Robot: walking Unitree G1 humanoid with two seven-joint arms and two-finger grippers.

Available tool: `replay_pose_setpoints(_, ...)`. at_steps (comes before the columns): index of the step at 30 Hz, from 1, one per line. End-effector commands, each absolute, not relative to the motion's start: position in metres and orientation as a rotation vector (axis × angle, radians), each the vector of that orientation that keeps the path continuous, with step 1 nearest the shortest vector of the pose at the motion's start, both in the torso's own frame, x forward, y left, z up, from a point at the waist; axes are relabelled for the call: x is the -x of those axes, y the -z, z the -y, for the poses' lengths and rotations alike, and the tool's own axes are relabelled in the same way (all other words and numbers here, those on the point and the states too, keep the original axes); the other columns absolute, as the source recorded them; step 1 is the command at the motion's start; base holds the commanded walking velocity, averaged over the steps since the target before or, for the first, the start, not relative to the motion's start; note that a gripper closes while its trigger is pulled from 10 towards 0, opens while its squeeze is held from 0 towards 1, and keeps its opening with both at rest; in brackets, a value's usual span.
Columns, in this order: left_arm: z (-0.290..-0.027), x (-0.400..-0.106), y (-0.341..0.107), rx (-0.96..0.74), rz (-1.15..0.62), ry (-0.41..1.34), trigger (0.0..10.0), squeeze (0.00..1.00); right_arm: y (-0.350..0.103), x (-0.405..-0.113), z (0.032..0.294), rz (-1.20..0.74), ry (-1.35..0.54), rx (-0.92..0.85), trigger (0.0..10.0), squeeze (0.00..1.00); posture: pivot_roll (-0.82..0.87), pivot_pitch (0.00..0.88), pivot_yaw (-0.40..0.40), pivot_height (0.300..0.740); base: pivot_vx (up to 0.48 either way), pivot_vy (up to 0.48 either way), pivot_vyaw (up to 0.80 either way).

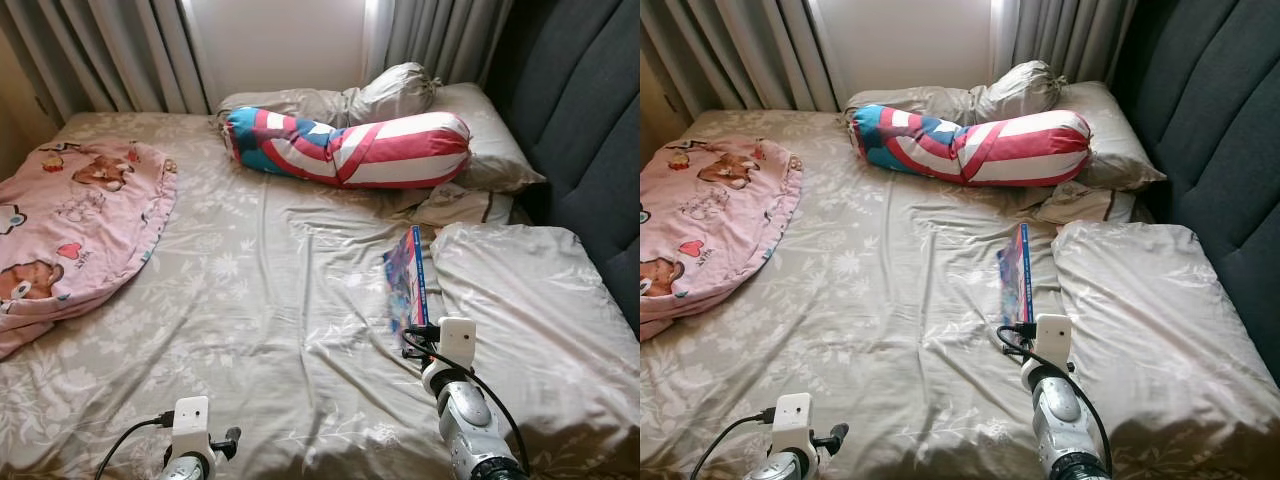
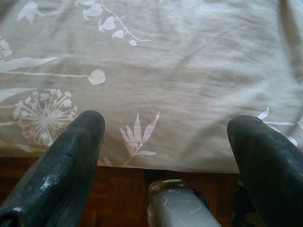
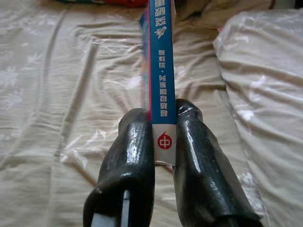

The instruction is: Clean up the room

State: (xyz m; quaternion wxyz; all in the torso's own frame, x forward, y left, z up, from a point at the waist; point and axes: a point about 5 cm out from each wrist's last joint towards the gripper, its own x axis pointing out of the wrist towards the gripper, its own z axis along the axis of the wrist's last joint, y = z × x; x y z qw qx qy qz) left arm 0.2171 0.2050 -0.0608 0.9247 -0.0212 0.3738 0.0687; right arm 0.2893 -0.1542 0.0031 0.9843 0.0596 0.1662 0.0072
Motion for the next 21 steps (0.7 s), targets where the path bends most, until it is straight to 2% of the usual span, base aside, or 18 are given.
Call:
replay_pose_setpoints(1, -0.208, -0.213, 0.063, 0.043, -0.791, -0.151, 10.0, 0.00, -0.009, -0.295, 0.155, -0.313, -0.016, -0.103, 10.0, 0.00, -0.03, 0.054, -0.035, 0.720, 0.000, 0.000, 0.00)
replay_pose_setpoints(5, -0.224, -0.210, 0.061, 0.036, -0.763, -0.193, 10.0, 0.00, -0.008, -0.294, 0.152, -0.318, -0.034, -0.102, 10.0, 0.00, -0.03, 0.051, -0.033, 0.695, 0.000, 0.000, 0.00)
replay_pose_setpoints(8, -0.233, -0.208, 0.056, 0.059, -0.679, -0.227, 10.0, 0.00, -0.009, -0.293, 0.150, -0.305, -0.048, -0.109, 10.0, 0.00, -0.04, 0.047, -0.031, 0.680, 0.000, 0.000, 0.00)
replay_pose_setpoints(9, -0.236, -0.218, 0.046, 0.086, -0.572, -0.237, 10.0, 0.00, -0.010, -0.293, 0.150, -0.287, -0.057, -0.120, 10.0, 0.00, -0.04, 0.047, -0.031, 0.680, 0.000, 0.000, 0.00)
replay_pose_setpoints(12, -0.235, -0.236, 0.029, 0.073, -0.450, -0.208, 10.0, 0.00, -0.009, -0.292, 0.150, -0.290, -0.061, -0.122, 10.0, 0.00, -0.04, 0.043, -0.030, 0.680, 0.000, 0.000, 0.00)
replay_pose_setpoints(16, -0.229, -0.273, -0.016, 0.031, -0.173, -0.152, 10.0, 0.00, -0.006, -0.290, 0.147, -0.307, -0.084, -0.128, 10.0, 0.00, -0.05, 0.034, -0.027, 0.680, 0.000, 0.000, 0.00)
replay_pose_setpoints(21, -0.219, -0.280, -0.042, 0.005, -0.015, -0.110, 10.0, 0.00, -0.004, -0.288, 0.143, -0.328, -0.116, -0.123, 10.0, 0.00, -0.04, 0.027, -0.028, 0.680, 0.000, 0.000, 0.00)
